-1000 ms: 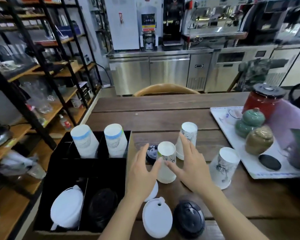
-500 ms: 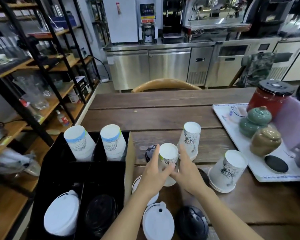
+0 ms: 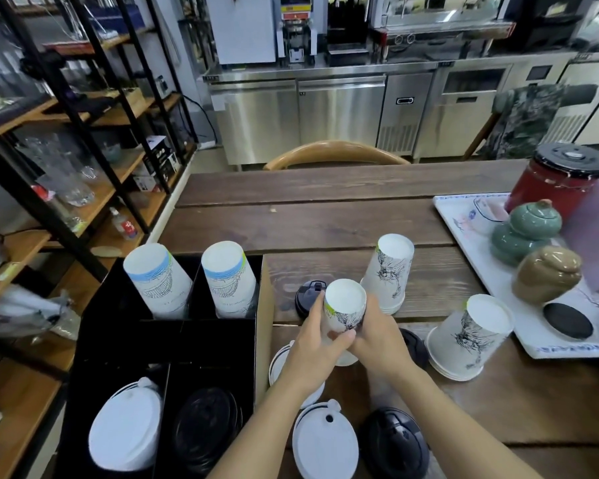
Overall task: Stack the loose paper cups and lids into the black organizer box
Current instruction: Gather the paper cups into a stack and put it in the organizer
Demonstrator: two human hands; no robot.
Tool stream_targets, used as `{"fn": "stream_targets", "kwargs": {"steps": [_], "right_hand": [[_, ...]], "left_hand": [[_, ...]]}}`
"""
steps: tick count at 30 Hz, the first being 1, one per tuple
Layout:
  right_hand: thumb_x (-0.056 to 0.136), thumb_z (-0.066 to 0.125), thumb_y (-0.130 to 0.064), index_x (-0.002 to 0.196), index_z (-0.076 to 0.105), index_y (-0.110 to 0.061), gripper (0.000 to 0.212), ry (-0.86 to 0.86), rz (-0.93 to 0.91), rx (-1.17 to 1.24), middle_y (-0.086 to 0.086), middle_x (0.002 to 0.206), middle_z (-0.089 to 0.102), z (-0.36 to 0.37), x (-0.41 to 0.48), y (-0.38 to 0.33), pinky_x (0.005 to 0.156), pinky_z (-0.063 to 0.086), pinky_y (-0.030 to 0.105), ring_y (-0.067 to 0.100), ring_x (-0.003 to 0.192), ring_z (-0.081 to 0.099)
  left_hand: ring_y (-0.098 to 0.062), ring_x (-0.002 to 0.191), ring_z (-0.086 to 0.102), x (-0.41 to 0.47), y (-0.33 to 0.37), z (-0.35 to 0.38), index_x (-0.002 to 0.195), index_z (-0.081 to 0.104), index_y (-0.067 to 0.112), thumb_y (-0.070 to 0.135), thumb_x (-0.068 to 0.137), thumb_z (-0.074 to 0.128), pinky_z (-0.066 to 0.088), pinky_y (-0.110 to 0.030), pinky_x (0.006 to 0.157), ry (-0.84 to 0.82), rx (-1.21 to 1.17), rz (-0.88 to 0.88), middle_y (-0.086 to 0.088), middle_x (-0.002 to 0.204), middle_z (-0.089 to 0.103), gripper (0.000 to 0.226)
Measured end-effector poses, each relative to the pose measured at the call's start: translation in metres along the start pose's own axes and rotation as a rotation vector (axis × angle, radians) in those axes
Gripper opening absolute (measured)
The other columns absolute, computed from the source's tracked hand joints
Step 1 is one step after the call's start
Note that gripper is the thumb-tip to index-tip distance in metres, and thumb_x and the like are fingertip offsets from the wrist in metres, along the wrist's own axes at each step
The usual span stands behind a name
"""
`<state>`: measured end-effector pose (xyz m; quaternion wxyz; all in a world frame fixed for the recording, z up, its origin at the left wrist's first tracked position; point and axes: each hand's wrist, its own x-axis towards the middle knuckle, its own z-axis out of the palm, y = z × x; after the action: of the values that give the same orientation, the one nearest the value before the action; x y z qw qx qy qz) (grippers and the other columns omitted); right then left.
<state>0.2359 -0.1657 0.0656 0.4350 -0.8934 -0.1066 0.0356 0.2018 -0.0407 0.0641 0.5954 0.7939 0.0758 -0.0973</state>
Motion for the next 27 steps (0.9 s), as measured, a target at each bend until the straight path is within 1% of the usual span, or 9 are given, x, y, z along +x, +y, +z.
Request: {"fn": "stream_targets", "kwargs": {"steps": [3, 6, 11, 14, 16, 20, 23, 25, 27], "right_hand": [[0.072, 0.075, -0.037, 0.108, 0.044, -0.027, 0.049, 0.043, -0.011, -0.062, -0.010, 0.097, 0.049, 0.001, -0.001, -0.001, 0.070, 0.038, 0.029, 0.012, 0.086, 0.048], [0.070, 0.078, -0.038, 0.113, 0.048, -0.016, 0.057, 0.089, 0.004, -0.087, -0.017, 0.088, 0.048, 0.000, -0.004, -0.004, 0.058, 0.035, 0.021, 0.011, 0.080, 0.048], [0.062, 0.077, -0.048, 0.115, 0.046, -0.018, 0.068, 0.178, 0.019, -0.077, -0.010, 0.095, 0.058, -0.013, 0.000, -0.025, 0.066, 0.045, 0.033, 0.021, 0.088, 0.061], [0.058, 0.071, -0.054, 0.111, 0.047, -0.023, 0.065, 0.253, -0.056, -0.013, -0.008, 0.099, 0.061, -0.032, -0.005, -0.047, 0.066, 0.047, 0.028, 0.016, 0.090, 0.060], [0.061, 0.076, -0.046, 0.108, 0.050, -0.023, 0.058, 0.323, -0.078, 0.014, -0.007, 0.098, 0.059, -0.050, -0.013, -0.065, 0.066, 0.047, 0.026, 0.014, 0.090, 0.058], [0.063, 0.081, -0.039, 0.107, 0.055, -0.011, 0.058, 0.519, -0.110, -0.029, 0.001, 0.097, 0.058, -0.087, -0.029, -0.087, 0.078, 0.049, 0.041, 0.023, 0.096, 0.057], [0.063, 0.083, -0.031, 0.103, 0.055, -0.007, 0.054, 0.643, -0.120, -0.034, -0.006, 0.086, 0.053, -0.114, -0.043, -0.088, 0.076, 0.047, 0.037, 0.022, 0.089, 0.056], [0.064, 0.083, -0.029, 0.106, 0.054, -0.006, 0.056, 0.685, -0.107, -0.039, 0.004, 0.095, 0.059, -0.130, -0.049, -0.077, 0.078, 0.049, 0.041, 0.025, 0.093, 0.057], [0.064, 0.081, -0.037, 0.109, 0.053, -0.010, 0.060, 0.698, -0.060, -0.072, 0.009, 0.103, 0.061, -0.145, -0.050, -0.058, 0.080, 0.050, 0.044, 0.026, 0.097, 0.059]], "left_hand": [[-0.001, 0.133, 0.036, 0.000, 0.000, -0.002, 0.147, 0.019, 0.038, 0.044, 0.072, 0.064, 0.032, -0.030, 0.112, -0.011, -0.030, 0.007, 0.019, 0.144, 0.040, 0.087], [0.003, 0.130, 0.038, -0.003, 0.003, -0.005, 0.146, 0.023, 0.036, 0.037, 0.077, 0.064, 0.031, -0.028, 0.112, -0.018, -0.056, 0.045, 0.021, 0.142, 0.042, 0.081], [0.002, 0.129, 0.040, -0.011, 0.031, -0.015, 0.146, 0.029, 0.030, 0.031, 0.078, 0.063, 0.032, -0.021, 0.108, 0.028, -0.100, 0.167, 0.014, 0.144, 0.043, 0.075], [-0.001, 0.130, 0.042, -0.015, 0.054, -0.021, 0.143, 0.034, 0.035, 0.035, 0.076, 0.060, 0.035, -0.030, 0.112, 0.037, -0.114, 0.249, 0.015, 0.143, 0.047, 0.072], [-0.006, 0.130, 0.045, -0.018, 0.073, -0.020, 0.142, 0.036, 0.035, 0.035, 0.079, 0.060, 0.036, -0.037, 0.112, 0.006, -0.139, 0.295, 0.013, 0.141, 0.050, 0.068], [-0.008, 0.125, 0.050, -0.022, 0.111, -0.008, 0.141, 0.038, 0.033, 0.041, 0.078, 0.060, 0.039, -0.042, 0.109, -0.087, -0.152, 0.389, 0.005, 0.138, 0.054, 0.068], [-0.013, 0.127, 0.050, -0.023, 0.135, 0.010, 0.141, 0.038, 0.032, 0.040, 0.078, 0.062, 0.038, -0.046, 0.110, -0.159, -0.181, 0.475, 0.000, 0.138, 0.054, 0.068], [-0.013, 0.132, 0.046, -0.022, 0.145, 0.026, 0.141, 0.038, 0.034, 0.040, 0.079, 0.061, 0.035, -0.047, 0.112, -0.214, -0.168, 0.519, 0.002, 0.142, 0.051, 0.067], [-0.007, 0.131, 0.046, -0.021, 0.151, 0.041, 0.141, 0.039, 0.033, 0.038, 0.081, 0.061, 0.035, -0.044, 0.112, -0.285, -0.179, 0.523, 0.005, 0.141, 0.052, 0.065]]}}
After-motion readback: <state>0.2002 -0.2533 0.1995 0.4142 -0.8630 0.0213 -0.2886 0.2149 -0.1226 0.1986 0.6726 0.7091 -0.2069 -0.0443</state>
